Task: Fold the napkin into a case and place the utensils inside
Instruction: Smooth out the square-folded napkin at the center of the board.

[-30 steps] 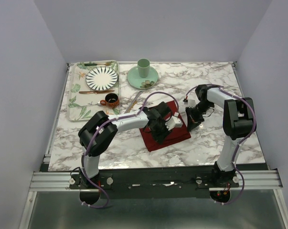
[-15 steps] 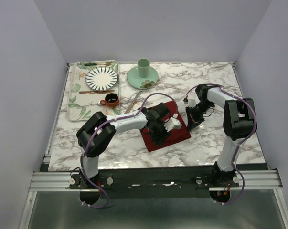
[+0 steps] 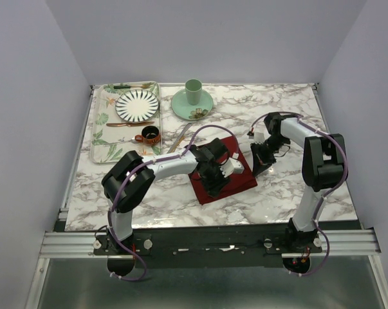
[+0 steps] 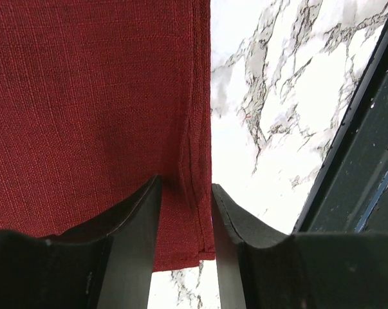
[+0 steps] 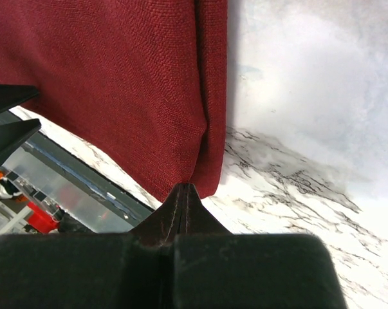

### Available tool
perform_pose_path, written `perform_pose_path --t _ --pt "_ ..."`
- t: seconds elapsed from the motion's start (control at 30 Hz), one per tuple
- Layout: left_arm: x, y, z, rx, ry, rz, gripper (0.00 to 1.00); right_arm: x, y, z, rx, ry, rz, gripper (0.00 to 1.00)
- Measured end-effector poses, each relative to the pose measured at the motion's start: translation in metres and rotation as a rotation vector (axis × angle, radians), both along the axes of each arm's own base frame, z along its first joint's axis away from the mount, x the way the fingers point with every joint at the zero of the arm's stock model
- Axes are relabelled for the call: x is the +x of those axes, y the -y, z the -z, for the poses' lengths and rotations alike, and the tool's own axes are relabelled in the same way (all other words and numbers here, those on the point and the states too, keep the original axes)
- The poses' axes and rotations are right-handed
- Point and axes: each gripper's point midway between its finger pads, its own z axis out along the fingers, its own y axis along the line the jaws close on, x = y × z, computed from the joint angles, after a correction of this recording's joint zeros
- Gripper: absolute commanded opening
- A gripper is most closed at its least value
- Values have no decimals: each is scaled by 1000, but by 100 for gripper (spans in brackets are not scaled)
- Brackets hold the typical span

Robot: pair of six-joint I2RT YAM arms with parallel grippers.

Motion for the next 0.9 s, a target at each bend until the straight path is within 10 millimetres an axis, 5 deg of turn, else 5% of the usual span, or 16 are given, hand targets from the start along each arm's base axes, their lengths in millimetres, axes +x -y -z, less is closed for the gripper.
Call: perform_pose_path --t 0.3,0.67,0.9 --pt "-1 -1 1 4 -3 -1 46 -5 -1 -3 7 -8 -1 1" --pt "6 -5 0 -4 -16 -24 48 -14 5 22 -28 -61 0 1" --pt "27 -14 -32 -108 -42 -103 57 -12 8 27 -48 -55 -3 1"
